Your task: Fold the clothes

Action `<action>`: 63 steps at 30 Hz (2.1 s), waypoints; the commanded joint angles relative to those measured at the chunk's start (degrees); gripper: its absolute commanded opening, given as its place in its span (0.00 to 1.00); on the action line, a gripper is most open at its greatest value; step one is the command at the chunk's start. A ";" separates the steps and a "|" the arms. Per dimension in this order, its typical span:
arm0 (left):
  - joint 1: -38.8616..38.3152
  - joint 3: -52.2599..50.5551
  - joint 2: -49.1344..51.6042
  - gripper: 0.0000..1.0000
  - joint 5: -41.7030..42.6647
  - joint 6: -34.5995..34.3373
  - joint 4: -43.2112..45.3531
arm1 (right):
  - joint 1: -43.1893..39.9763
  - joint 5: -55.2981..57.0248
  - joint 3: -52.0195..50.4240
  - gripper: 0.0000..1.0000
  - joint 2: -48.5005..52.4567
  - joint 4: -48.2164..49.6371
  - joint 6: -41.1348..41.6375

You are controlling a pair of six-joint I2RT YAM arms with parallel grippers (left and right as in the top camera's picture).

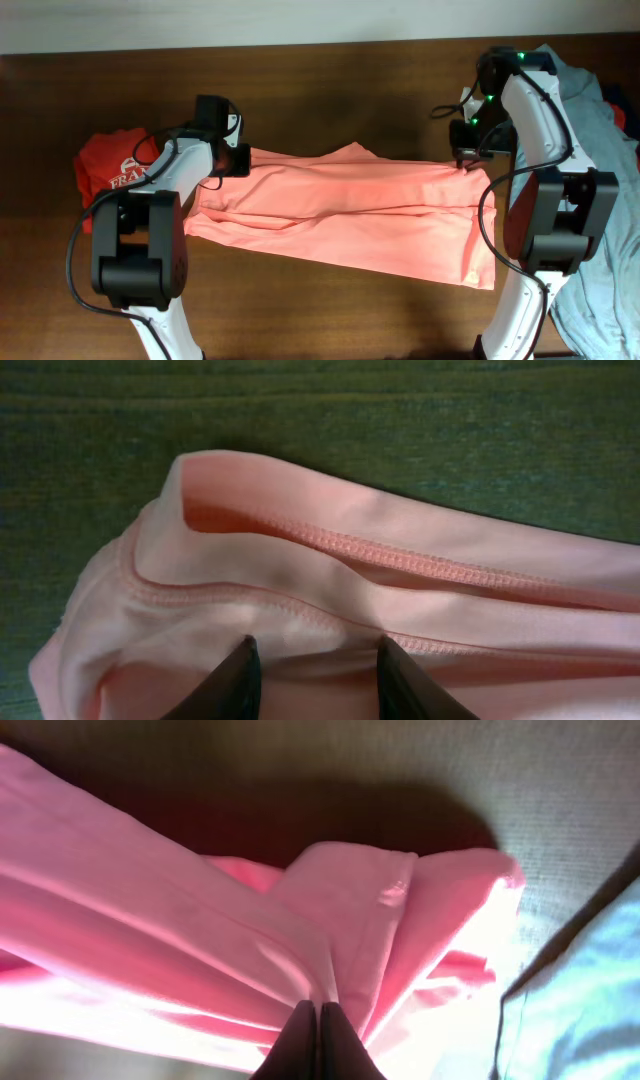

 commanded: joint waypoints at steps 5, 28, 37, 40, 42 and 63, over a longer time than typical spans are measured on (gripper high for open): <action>0.35 -1.92 -0.24 0.38 -0.87 -0.37 -1.62 | 0.17 1.36 -1.55 0.05 -1.44 -7.43 -0.55; 0.35 -1.92 -0.24 0.38 -0.87 -0.37 -2.01 | 0.15 1.33 -20.59 0.05 -1.44 -0.66 0.15; 0.35 -1.92 -0.24 0.38 -0.87 -0.35 -1.97 | 0.15 1.09 -20.61 0.25 -1.44 -2.99 0.11; 0.35 -1.92 -0.24 0.38 -0.87 -0.35 -2.01 | 0.15 1.14 -20.61 0.27 -1.44 -2.58 0.11; 0.35 -1.92 -0.24 0.38 -0.81 -0.37 -2.05 | 0.15 1.14 -20.61 0.27 -1.44 -2.29 0.11; -9.42 5.81 -8.57 0.73 14.19 12.85 -5.33 | 0.15 1.11 -10.03 0.25 -8.66 2.16 0.55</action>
